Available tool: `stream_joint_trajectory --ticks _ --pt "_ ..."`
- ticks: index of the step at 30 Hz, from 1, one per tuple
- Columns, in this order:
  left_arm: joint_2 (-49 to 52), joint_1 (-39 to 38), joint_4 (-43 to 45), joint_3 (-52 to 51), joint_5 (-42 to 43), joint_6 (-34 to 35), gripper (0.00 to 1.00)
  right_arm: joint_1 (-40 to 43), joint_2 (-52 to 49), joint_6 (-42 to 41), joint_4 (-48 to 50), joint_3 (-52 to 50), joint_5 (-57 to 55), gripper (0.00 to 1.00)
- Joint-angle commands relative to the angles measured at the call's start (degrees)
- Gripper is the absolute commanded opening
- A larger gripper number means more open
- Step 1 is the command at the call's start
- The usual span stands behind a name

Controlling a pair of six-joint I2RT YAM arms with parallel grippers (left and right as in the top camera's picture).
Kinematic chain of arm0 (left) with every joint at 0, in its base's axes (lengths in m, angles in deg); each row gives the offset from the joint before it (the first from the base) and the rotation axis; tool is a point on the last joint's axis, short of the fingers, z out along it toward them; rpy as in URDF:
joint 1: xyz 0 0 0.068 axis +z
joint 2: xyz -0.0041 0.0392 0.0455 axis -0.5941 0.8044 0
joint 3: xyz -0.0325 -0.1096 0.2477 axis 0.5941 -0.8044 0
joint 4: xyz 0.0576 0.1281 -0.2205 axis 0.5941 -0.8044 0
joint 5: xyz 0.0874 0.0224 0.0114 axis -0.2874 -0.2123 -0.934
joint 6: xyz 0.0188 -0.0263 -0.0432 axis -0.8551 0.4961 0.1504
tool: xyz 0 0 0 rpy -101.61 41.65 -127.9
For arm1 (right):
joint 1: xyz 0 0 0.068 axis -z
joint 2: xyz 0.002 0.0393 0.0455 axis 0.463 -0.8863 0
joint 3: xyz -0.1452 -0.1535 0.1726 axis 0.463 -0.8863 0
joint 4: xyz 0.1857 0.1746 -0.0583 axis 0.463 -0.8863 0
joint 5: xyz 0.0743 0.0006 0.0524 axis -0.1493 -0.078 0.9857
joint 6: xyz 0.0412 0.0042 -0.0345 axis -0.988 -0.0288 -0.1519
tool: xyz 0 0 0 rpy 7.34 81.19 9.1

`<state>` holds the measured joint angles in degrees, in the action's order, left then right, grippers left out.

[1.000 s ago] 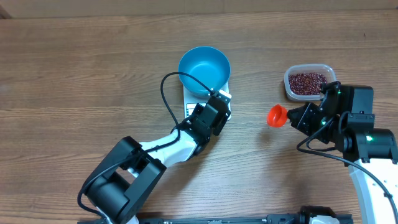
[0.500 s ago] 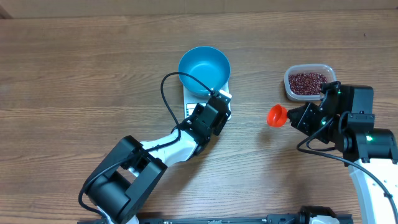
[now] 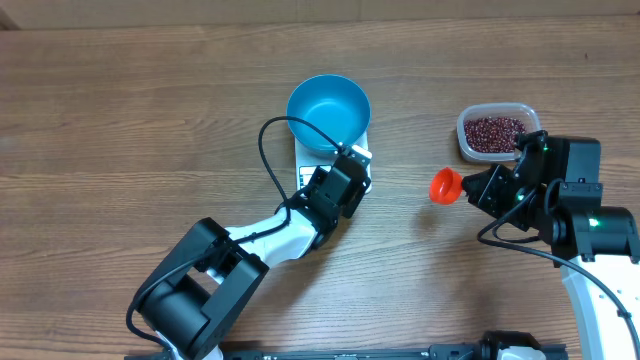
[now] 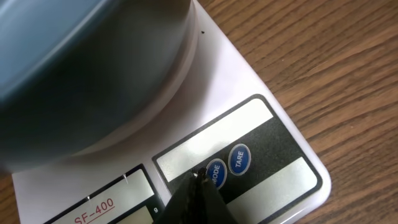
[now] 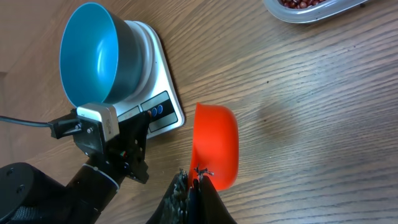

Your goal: Scoop item into bowl and weigh 150g on scale

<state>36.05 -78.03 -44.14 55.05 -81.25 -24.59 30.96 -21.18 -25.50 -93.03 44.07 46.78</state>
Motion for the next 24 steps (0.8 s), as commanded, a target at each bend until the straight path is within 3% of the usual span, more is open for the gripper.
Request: stream_joint_trajectory --ticks 1,24 --pt "1.0 0.4 0.0 -0.5 -0.8 -0.6 0.04 0.2 0.9 0.4 0.3 1.9 0.3 0.04" --pt "1.7 0.4 0.7 -0.5 -0.8 -0.6 0.04 0.2 0.9 0.4 0.3 1.9 0.3 0.04"
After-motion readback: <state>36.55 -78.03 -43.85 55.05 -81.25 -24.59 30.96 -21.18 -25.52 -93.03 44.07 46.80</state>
